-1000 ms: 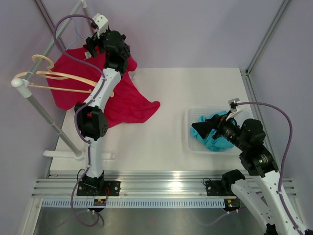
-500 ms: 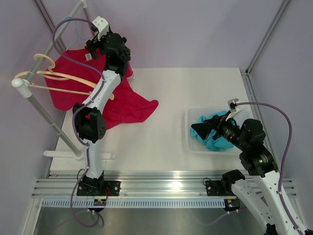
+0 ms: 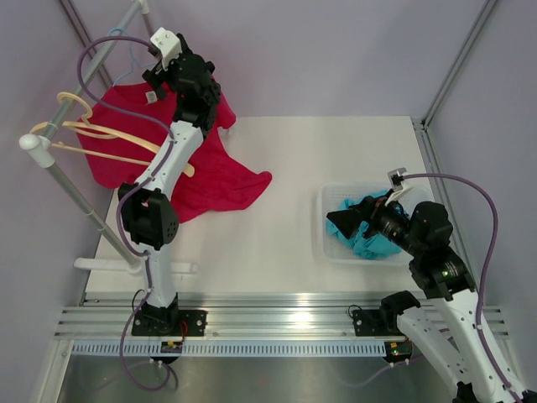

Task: Remove the t-shirt from the hanger

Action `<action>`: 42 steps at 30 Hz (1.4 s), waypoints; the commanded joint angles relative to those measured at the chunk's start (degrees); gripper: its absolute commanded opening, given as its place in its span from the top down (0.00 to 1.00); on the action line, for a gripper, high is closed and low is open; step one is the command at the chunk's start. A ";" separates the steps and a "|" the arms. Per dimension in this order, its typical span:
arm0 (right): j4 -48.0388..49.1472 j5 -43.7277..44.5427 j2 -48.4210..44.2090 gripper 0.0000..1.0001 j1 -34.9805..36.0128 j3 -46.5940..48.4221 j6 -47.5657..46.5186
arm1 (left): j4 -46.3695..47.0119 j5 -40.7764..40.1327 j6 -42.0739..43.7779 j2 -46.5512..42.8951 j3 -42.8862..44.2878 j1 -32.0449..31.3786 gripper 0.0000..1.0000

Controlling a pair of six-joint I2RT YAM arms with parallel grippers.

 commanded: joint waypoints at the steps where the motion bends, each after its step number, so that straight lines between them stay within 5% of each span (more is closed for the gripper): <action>1: 0.82 -1.64 2.15 0.01 0.16 0.04 -1.24 | -2.01 1.44 -8.52 -5.50 -0.33 -0.32 0.09; 12: 1.16 -5.95 -0.66 0.01 0.24 0.14 -1.15 | -14.48 -1.20 -22.57 -5.94 2.57 -0.32 0.11; 29: 0.73 -6.84 -2.68 0.01 0.24 0.23 -0.98 | -14.67 3.55 -32.16 -2.96 1.69 3.10 0.13; 36: 0.64 -6.57 -2.94 0.01 0.24 0.14 -0.89 | -12.48 3.46 -32.42 -1.55 1.69 3.54 0.23; 42: 0.73 -6.75 -3.29 0.01 0.24 0.14 -0.80 | -6.23 2.32 -28.04 -0.76 0.11 3.63 0.42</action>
